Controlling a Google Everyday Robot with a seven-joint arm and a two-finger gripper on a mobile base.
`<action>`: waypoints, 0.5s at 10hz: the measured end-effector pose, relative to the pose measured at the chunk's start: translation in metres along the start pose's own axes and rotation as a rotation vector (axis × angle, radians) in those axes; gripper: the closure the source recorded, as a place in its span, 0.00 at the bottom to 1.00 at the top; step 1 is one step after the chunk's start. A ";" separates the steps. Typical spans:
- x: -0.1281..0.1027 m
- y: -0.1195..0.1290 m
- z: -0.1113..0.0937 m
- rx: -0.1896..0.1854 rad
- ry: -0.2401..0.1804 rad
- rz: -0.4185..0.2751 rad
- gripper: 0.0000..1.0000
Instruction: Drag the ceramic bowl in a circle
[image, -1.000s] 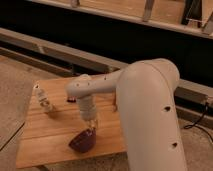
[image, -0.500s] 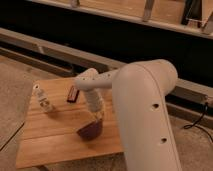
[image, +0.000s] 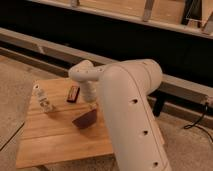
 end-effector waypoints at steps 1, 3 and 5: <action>-0.007 0.013 -0.005 -0.013 -0.008 -0.006 1.00; -0.016 0.043 -0.012 -0.041 -0.018 -0.029 1.00; -0.019 0.080 -0.021 -0.073 -0.027 -0.067 1.00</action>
